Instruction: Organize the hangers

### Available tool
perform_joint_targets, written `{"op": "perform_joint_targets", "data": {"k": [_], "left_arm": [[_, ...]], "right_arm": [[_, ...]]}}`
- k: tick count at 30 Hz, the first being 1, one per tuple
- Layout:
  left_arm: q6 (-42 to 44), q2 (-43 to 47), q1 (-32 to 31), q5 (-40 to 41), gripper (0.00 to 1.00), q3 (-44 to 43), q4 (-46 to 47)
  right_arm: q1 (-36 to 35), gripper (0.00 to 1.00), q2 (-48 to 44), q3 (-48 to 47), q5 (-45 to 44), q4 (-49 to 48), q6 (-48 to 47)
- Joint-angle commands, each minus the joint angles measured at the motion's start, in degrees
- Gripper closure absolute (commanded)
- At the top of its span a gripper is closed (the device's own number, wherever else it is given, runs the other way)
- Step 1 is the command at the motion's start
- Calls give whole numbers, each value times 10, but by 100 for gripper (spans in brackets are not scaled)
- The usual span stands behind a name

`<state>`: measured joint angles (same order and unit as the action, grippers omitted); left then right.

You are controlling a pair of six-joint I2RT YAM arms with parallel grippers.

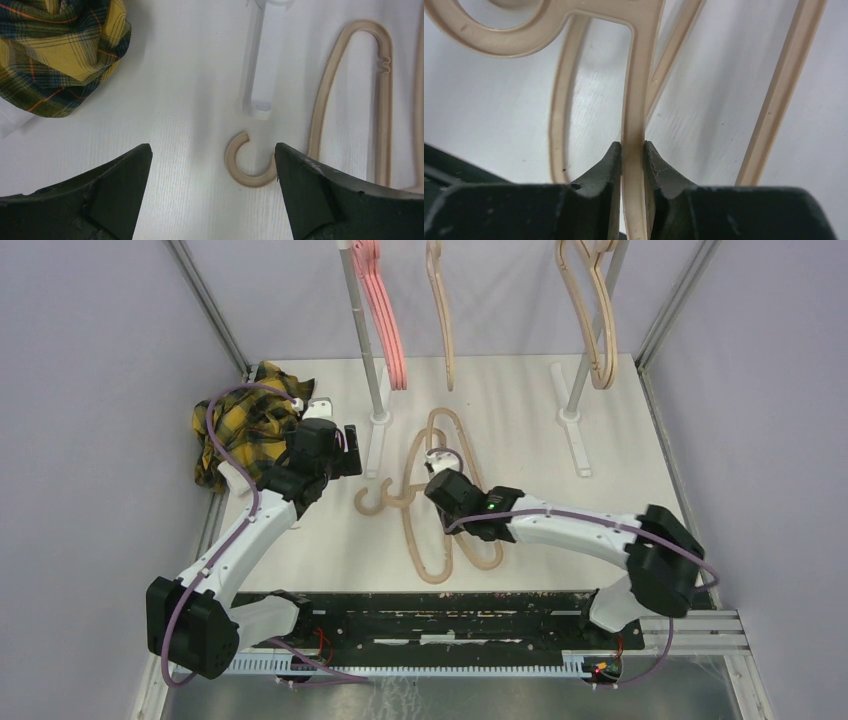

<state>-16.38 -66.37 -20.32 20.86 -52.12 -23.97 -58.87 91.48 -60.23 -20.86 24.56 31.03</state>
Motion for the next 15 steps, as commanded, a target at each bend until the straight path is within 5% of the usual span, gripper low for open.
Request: {"op": "perform_joint_targets", "data": {"k": [1,8,15], "left_arm": [[33,9,4,5,1,-4,14],[33,11,4,0,1,-6,16],[32,14,4,-2,1,-7,17]], "right_arm": [[14,81,-124,3,18,22,-11],[159,80,-274,16,174,36,27],[233,80,-266,-89,269,57,36]]}}
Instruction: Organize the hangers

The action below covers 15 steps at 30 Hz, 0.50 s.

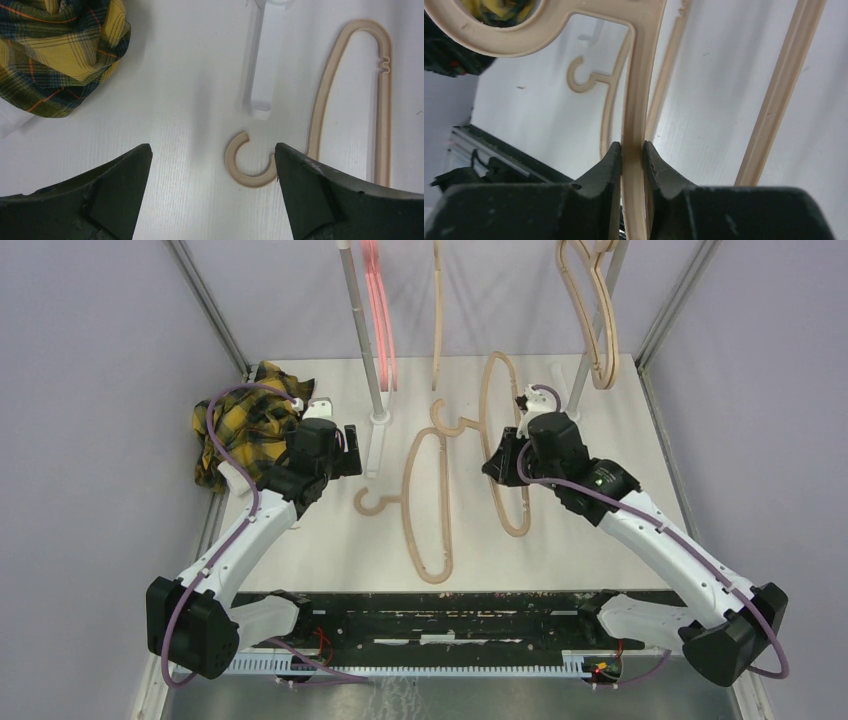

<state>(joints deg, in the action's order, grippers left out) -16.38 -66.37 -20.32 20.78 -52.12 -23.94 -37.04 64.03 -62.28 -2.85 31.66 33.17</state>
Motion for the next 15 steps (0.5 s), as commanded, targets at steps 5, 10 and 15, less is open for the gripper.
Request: {"op": "perform_joint_targets", "data": {"k": [5,10,15], "left_arm": [[34,16,4,0,1,-11,16],[39,19,4,5,1,-10,16],[39,16,4,2,1,-7,19]], "right_arm": [[47,80,50,-108,181,-79,79],[64,80,70,-134,235,-108,100],[68,81,67,-142,255,-93,92]]}}
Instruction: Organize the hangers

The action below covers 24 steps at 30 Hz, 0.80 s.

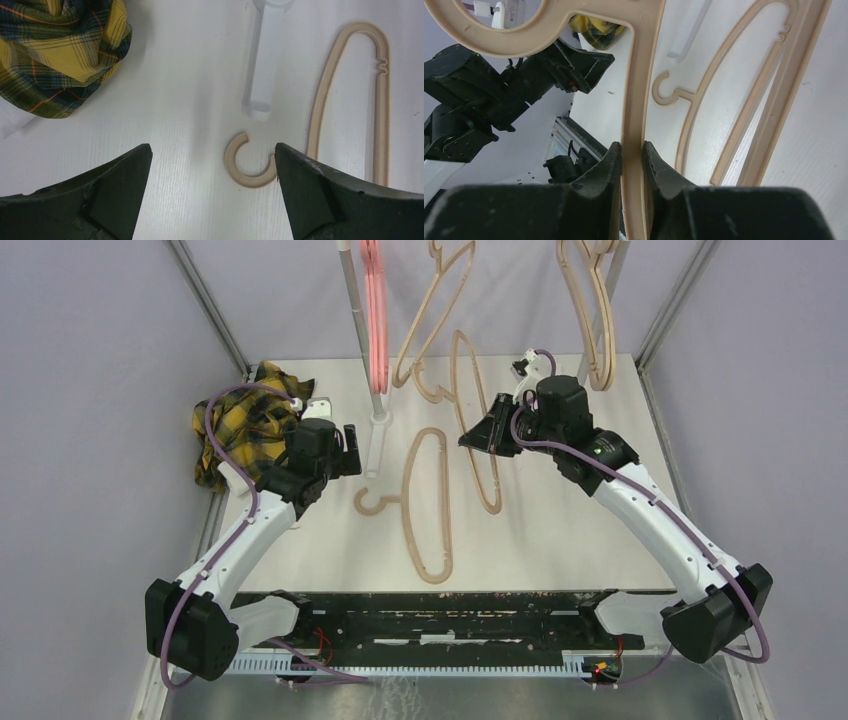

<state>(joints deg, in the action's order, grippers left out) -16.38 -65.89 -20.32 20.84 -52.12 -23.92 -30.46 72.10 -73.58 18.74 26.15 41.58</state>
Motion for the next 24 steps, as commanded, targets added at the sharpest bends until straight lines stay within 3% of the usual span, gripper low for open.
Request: {"op": "perform_joint_targets", "data": {"k": [1,9,17,24], "left_arm": [[38,10,4,-1,1,-7,19],[36,11,4,-5,1,-9,18],[38,15,4,1,1,-5,18],[38,6,4,-6,1,-11,19]], "right_arm": [[3,81,-17,-25,38,-42,12],[7,82,-51,-41,-5,-94,50],[8,81,-83,-63,-126,-99,51],[23,81,-25,-110,-134,-189,90]]}}
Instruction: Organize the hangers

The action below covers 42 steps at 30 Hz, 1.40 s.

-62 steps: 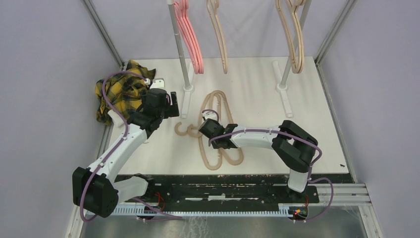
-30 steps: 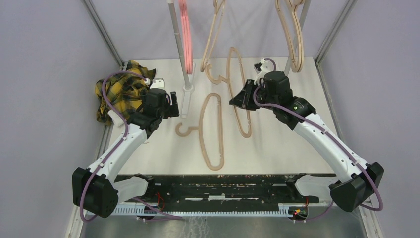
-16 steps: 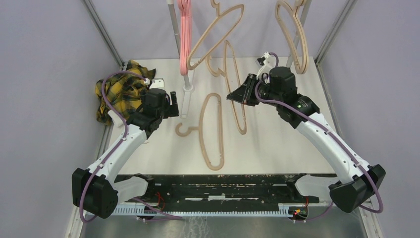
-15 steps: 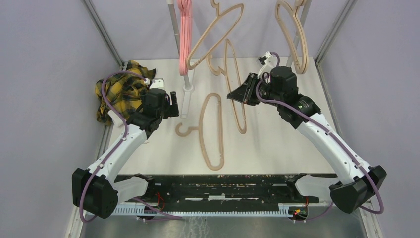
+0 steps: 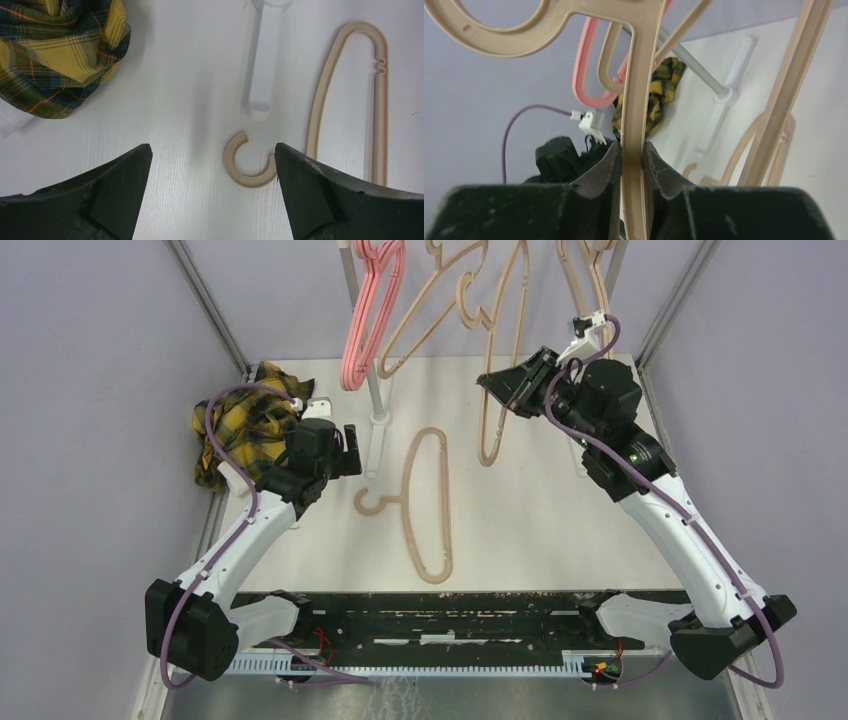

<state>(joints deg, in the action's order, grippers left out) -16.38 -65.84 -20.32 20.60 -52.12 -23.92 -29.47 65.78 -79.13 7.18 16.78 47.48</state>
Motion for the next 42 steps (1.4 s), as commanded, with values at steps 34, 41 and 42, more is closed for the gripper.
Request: {"op": "perform_joint_targets", "data": {"k": [34,41,42], "left_arm": [[47,12,5,10,1,-6,19],[48,12,5,12,1,-7,19],[48,12,5,12,1,-7,19]], "right_arm": [[83,81,305,-240,81,-178,259],[80,81,322,-253,79,-154,263],[76,81,326,-259,79,-146,260]]}}
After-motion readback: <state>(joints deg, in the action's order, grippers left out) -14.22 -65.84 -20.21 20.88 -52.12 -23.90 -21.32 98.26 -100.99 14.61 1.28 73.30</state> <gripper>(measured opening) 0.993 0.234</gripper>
